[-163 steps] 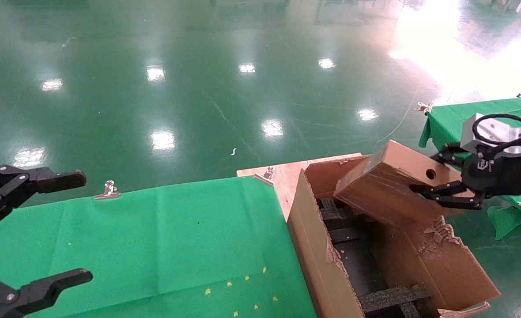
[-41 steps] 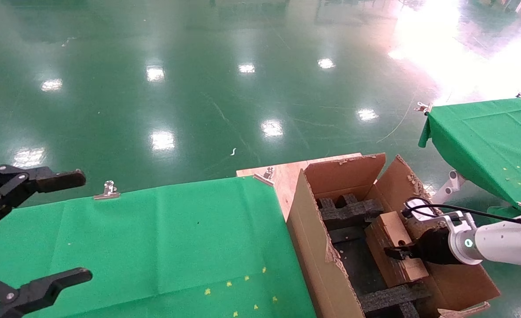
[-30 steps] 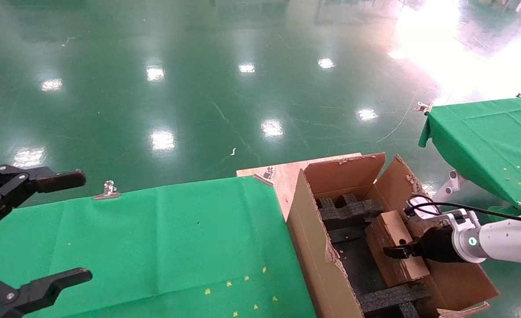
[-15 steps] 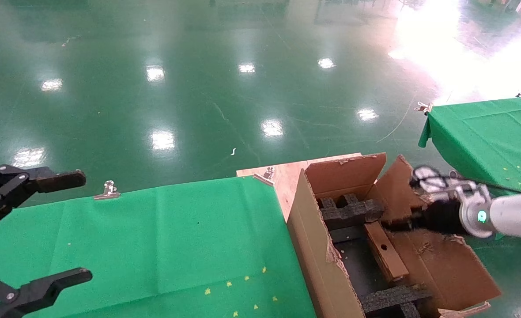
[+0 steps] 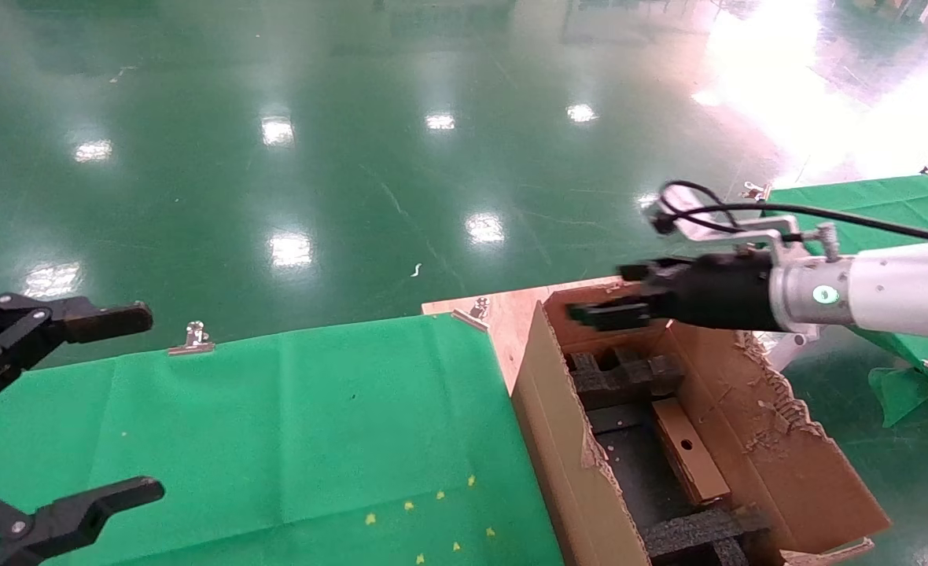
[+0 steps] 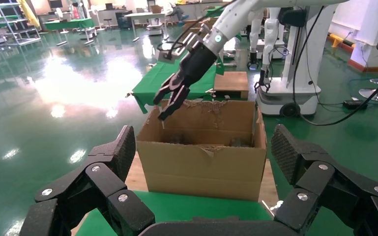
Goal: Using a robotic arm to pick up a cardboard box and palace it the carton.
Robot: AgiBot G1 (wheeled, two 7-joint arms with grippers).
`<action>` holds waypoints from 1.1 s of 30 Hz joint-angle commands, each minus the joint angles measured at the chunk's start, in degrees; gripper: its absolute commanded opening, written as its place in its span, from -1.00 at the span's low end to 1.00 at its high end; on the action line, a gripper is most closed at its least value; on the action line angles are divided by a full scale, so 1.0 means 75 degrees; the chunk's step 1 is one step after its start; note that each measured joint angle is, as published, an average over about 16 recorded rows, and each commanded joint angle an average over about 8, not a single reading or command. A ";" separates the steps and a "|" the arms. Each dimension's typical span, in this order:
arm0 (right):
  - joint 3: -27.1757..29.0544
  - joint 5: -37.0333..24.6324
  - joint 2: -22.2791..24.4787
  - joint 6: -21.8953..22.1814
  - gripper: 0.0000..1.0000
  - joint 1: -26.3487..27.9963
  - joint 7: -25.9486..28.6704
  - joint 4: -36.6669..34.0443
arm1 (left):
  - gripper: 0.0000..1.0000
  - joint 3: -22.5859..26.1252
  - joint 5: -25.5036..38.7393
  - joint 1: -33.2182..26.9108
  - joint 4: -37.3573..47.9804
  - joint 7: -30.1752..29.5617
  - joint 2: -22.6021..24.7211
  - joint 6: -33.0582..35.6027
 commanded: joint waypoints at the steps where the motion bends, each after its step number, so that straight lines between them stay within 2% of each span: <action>1: 0.0169 0.0392 0.0041 -0.0192 1.00 0.0018 -0.0256 0.0371 | 1.00 0.0000 0.0000 0.0000 0.0000 0.0000 0.0000 0.0000; 8: 0.0445 0.1081 0.0076 -0.0590 1.00 0.0003 -0.0694 0.0794 | 1.00 0.0000 -0.0003 0.0001 0.0002 0.0001 -0.0001 -0.0001; 18: 0.0499 0.0942 0.0043 -0.0566 1.00 -0.0096 -0.0636 0.0642 | 1.00 0.0001 -0.0003 0.0001 0.0002 0.0001 -0.0001 -0.0001; 33: 0.2150 0.1385 -0.0262 -0.1643 1.00 -0.1050 -0.1528 0.0854 | 1.00 0.0003 -0.0004 0.0000 0.0004 0.0002 -0.0002 -0.0001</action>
